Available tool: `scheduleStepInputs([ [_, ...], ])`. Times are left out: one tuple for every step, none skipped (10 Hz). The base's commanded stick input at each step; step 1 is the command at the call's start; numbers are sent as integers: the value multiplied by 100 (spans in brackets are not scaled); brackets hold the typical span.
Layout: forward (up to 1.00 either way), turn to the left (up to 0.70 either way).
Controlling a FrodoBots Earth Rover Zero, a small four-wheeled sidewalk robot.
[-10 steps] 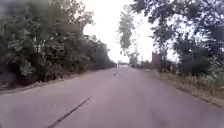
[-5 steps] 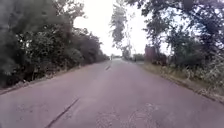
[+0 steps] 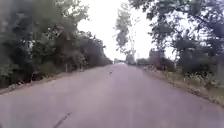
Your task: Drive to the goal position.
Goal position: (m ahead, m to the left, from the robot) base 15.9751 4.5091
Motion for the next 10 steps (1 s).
scheduleStepInputs([
  [100, -40],
  [100, -40],
  [100, -16],
  [100, -4],
  [100, 0],
  [100, 0],
  [100, 0],
  [100, 0],
  [100, 0],
  [100, 0],
])
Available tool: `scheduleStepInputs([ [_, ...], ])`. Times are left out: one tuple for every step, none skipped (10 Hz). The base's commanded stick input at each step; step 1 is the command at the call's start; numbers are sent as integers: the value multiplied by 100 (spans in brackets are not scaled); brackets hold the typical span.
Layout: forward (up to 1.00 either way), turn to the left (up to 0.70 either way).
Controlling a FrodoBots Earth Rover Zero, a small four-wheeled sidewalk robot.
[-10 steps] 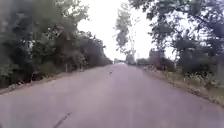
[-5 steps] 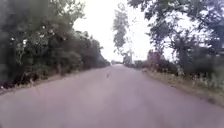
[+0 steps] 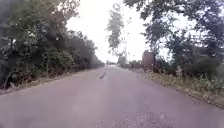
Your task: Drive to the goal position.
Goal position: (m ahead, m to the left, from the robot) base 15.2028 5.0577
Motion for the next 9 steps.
scheduleStepInputs([
  [100, 0],
  [100, 0],
  [100, 0],
  [100, 0],
  [100, 0],
  [100, 0],
  [100, 0],
  [100, 0],
  [100, 0],
])
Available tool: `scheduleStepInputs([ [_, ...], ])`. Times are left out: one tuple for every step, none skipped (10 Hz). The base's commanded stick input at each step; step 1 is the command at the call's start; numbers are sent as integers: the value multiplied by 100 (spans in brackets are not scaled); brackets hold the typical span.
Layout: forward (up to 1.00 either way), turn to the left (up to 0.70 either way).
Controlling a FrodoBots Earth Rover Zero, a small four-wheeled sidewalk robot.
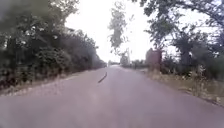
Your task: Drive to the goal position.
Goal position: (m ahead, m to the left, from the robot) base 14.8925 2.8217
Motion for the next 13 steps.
scheduleStepInputs([
  [100, 0],
  [100, 0],
  [100, 0],
  [100, 0],
  [100, 0],
  [100, 0],
  [100, 0],
  [100, 0],
  [100, -1],
  [100, -4],
  [100, -30],
  [100, -40],
  [100, -40],
])
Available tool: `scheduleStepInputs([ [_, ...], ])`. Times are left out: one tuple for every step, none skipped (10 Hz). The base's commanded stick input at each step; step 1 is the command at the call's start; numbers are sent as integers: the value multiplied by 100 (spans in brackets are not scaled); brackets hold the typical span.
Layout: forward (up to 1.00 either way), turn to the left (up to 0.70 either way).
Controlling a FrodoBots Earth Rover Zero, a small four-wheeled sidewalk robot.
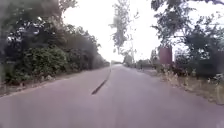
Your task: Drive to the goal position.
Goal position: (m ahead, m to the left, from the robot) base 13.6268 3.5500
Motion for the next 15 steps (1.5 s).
scheduleStepInputs([
  [100, -12],
  [100, -1],
  [100, 0],
  [100, 0],
  [100, 0],
  [100, 0],
  [100, 0],
  [100, 0],
  [100, 0],
  [100, 0],
  [100, 0],
  [100, 0],
  [100, 0],
  [100, 0],
  [100, 0],
])
